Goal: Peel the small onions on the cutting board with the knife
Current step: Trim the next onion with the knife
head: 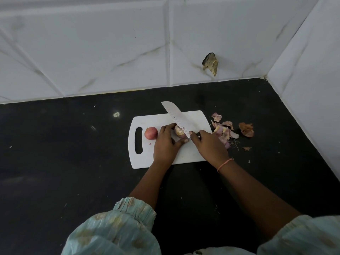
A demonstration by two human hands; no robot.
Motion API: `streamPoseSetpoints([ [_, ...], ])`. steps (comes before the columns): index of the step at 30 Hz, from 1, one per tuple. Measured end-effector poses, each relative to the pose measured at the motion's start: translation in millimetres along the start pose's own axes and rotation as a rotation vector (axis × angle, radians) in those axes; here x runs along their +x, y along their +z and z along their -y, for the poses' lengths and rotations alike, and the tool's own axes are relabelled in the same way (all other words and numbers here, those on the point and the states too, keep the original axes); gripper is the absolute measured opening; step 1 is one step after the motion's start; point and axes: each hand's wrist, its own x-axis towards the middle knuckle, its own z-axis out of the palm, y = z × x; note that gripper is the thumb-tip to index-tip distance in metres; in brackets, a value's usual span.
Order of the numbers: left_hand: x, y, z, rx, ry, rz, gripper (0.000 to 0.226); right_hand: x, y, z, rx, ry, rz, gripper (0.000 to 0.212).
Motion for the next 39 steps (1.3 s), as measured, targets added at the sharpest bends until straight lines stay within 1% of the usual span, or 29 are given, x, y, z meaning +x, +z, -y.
streamPoseSetpoints([
  [3, -1, 0, -4, -0.035, -0.01, -0.02, 0.057, 2, -1, -2, 0.065, 0.028, 0.076, 0.041],
  [7, -6, 0, -3, -0.155, -0.006, -0.061, 0.056, 6, -1, -3, 0.282, 0.108, 0.175, 0.046],
  [9, -8, -1, -1, -0.171, 0.019, -0.067, 0.054, 5, -1, -3, 0.336, 0.117, 0.203, 0.045],
  [12, -7, -1, 1, -0.124, 0.042, -0.034, 0.05, 4, -4, 0, 0.383, 0.145, 0.231, 0.044],
  [14, -5, 2, 3, -0.051, 0.066, -0.025, 0.048, 5, -5, 1, 0.405, 0.175, 0.247, 0.044],
  [17, -5, 6, 5, 0.068, 0.088, -0.005, 0.052, 8, -5, 3, 0.422, 0.201, 0.259, 0.044],
  [22, -7, 4, 3, 0.027, 0.081, -0.007, 0.05, 8, -4, 7, 0.367, 0.175, 0.258, 0.047],
  [25, -8, 3, -1, -0.011, 0.031, -0.034, 0.05, 4, 2, 3, 0.25, 0.154, 0.207, 0.049],
  [27, -9, 3, 0, -0.006, 0.054, -0.024, 0.05, 3, 4, 6, 0.157, 0.127, 0.127, 0.049],
  [29, -10, 2, -1, 0.001, 0.075, -0.018, 0.05, 6, 4, 13, 0.13, 0.102, 0.076, 0.045],
  [31, -9, 1, -3, -0.021, 0.045, -0.037, 0.049, 9, 5, 18, 0.138, 0.073, 0.055, 0.043],
  [34, -8, 2, -2, -0.021, 0.014, -0.058, 0.04, -2, 7, 18, 0.088, 0.036, 0.037, 0.044],
  [36, -7, 3, 0, -0.015, 0.015, -0.063, 0.033, -9, 10, 16, 0.035, 0.017, -0.004, 0.044],
  [39, -9, 2, -1, -0.088, -0.014, -0.069, 0.047, -4, 10, 15, 0.079, 0.043, -0.026, 0.042],
])
